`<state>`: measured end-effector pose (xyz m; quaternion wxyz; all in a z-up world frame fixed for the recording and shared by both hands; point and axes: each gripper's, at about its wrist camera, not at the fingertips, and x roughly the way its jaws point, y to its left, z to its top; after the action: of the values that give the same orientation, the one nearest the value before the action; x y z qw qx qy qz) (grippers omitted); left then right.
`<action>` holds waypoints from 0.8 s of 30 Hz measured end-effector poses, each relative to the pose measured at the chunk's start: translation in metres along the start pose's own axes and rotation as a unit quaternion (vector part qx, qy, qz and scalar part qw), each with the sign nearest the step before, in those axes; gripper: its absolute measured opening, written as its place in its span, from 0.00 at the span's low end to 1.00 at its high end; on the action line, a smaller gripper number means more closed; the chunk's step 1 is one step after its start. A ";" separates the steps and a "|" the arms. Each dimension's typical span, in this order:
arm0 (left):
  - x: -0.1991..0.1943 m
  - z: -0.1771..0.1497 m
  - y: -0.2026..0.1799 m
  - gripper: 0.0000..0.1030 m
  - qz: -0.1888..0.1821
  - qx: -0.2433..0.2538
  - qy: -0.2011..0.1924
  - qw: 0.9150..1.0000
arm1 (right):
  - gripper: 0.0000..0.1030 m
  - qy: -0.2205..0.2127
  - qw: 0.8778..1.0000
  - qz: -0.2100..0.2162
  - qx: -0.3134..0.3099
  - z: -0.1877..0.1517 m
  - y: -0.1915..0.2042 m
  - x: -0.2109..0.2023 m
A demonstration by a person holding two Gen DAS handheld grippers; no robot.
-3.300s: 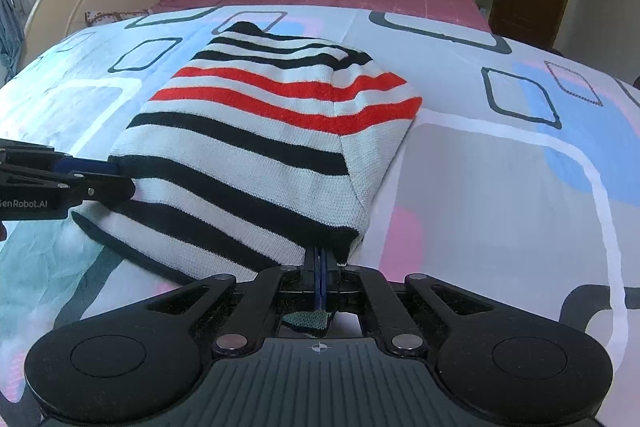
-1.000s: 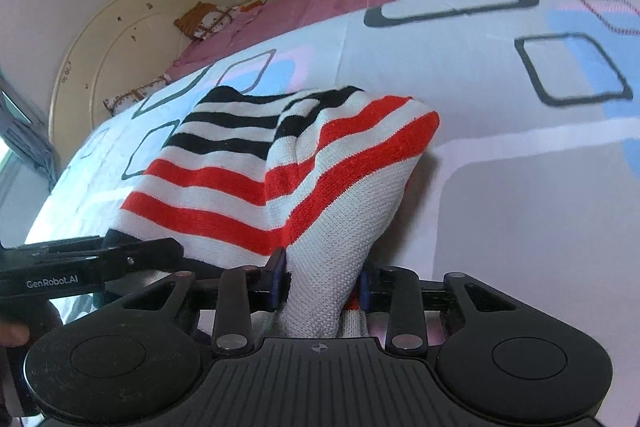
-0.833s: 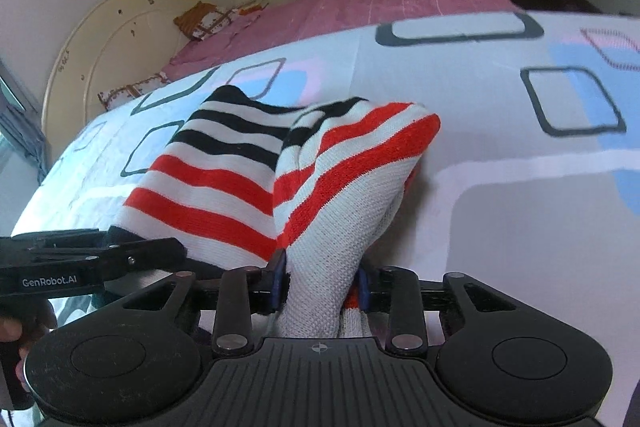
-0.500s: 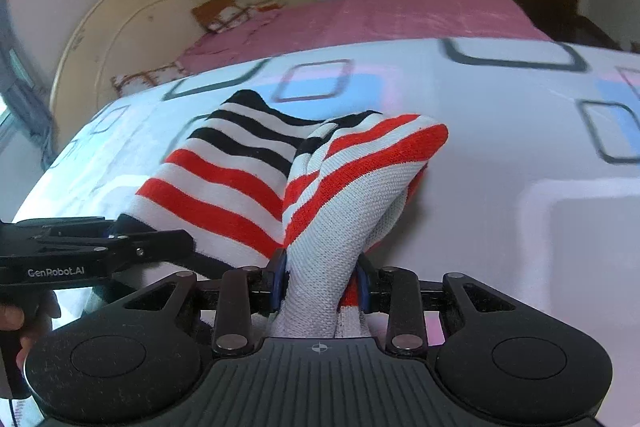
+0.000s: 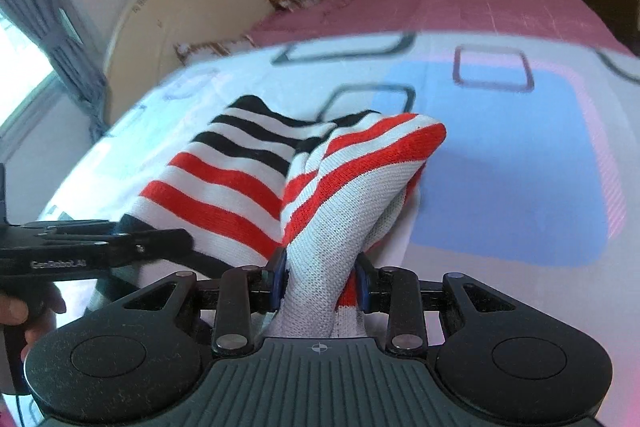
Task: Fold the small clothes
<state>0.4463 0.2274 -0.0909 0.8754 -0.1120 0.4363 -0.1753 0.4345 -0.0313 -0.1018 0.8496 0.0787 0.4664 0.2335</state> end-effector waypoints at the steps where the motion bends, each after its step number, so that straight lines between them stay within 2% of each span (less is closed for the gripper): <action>1: 0.001 -0.003 0.007 0.49 -0.007 -0.008 -0.007 1.000 | 0.32 0.010 1.000 -0.002 0.017 -0.004 -0.007 0.008; 3: 0.002 -0.007 0.016 0.49 -0.025 -0.034 -0.013 0.999 | 0.33 0.007 0.998 0.022 0.064 -0.009 -0.024 0.013; 6: 0.003 -0.005 0.022 0.57 -0.028 -0.031 -0.012 0.999 | 0.33 0.007 0.996 0.033 0.079 -0.006 -0.030 0.018; 8: -0.001 -0.004 0.024 0.72 -0.017 -0.019 -0.014 1.000 | 0.35 0.008 0.995 0.041 0.086 -0.004 -0.032 0.020; 9: -0.006 -0.003 0.025 0.83 -0.003 -0.014 -0.018 1.000 | 0.41 0.005 0.994 0.044 0.095 -0.003 -0.035 0.019; 10: -0.013 -0.005 0.026 0.84 0.004 -0.010 -0.025 1.000 | 0.45 -0.001 0.994 0.038 0.100 -0.006 -0.037 0.010; 11: -0.020 -0.007 0.029 0.83 0.006 -0.010 -0.037 0.999 | 0.49 -0.012 0.995 0.024 0.098 -0.005 -0.040 0.002; 14: -0.035 0.004 0.036 0.74 -0.003 -0.027 -0.081 0.996 | 0.49 -0.061 0.995 -0.006 0.078 0.007 -0.041 -0.021; 16: -0.032 0.018 0.030 0.57 -0.009 -0.012 -0.093 0.996 | 0.31 -0.083 0.995 -0.004 0.056 0.019 -0.038 -0.022; 17: -0.026 0.025 0.025 0.55 -0.018 -0.002 -0.088 0.996 | 0.18 -0.084 0.995 0.008 0.055 0.027 -0.036 -0.018; 18: -0.018 0.033 0.018 0.51 -0.023 0.013 -0.078 0.997 | 0.18 -0.080 0.995 0.020 0.051 0.035 -0.034 -0.010; 20: -0.002 0.041 0.006 0.51 -0.014 0.047 -0.056 0.997 | 0.18 -0.070 0.997 0.009 0.025 0.048 -0.027 0.007; 22: 0.016 0.042 0.000 0.49 0.012 0.075 -0.026 0.997 | 0.18 -0.027 0.999 0.018 0.019 0.057 -0.026 0.033; 24: 0.024 0.038 0.002 0.52 0.027 0.081 -0.015 0.996 | 0.18 -0.015 1.000 -0.008 -0.005 0.058 -0.026 0.058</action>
<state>0.4905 0.2211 -0.0866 0.8926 -0.0316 0.4101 -0.1849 0.5170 -0.0222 -0.1227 0.8586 0.0738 0.4534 0.2276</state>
